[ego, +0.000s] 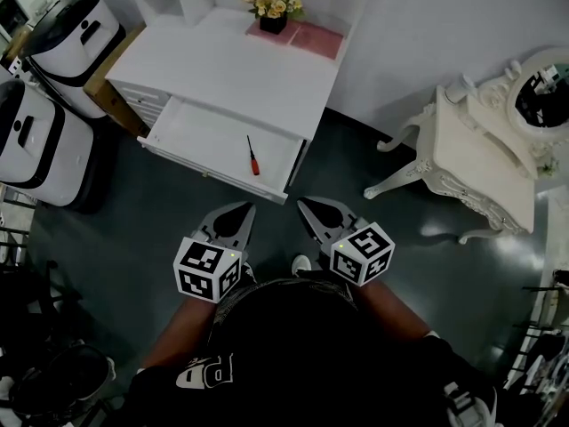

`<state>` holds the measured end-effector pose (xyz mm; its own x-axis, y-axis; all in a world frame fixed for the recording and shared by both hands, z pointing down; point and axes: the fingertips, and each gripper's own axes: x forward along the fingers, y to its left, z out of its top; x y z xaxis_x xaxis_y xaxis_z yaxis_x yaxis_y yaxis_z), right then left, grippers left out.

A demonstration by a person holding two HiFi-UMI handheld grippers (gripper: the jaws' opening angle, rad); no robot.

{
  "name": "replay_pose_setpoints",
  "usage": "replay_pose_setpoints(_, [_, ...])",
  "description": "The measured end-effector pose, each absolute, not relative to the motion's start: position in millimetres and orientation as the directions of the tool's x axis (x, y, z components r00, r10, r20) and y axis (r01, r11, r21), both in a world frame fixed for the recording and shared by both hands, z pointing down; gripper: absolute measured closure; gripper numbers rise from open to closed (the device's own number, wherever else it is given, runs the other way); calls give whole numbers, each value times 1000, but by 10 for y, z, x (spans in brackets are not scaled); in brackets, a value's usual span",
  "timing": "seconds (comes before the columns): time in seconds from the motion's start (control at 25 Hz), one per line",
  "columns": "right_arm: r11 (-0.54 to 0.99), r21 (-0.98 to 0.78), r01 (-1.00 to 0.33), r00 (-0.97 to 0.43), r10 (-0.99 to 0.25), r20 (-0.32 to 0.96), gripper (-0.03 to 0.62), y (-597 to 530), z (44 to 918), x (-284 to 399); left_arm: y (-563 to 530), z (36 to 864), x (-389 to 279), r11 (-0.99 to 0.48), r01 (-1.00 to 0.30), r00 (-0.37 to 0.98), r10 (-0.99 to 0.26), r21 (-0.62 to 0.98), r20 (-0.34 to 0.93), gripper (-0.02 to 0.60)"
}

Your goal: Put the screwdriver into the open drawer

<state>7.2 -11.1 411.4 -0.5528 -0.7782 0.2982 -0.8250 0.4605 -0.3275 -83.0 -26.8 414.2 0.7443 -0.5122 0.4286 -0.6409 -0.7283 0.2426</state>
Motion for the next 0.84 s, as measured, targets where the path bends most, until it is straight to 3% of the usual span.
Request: replay_pose_setpoints(0.84, [466,-316,-827,-554,-772,312,586,-103,4135,52,-270,4120,-840,-717,-646,745,-517,263,421,566])
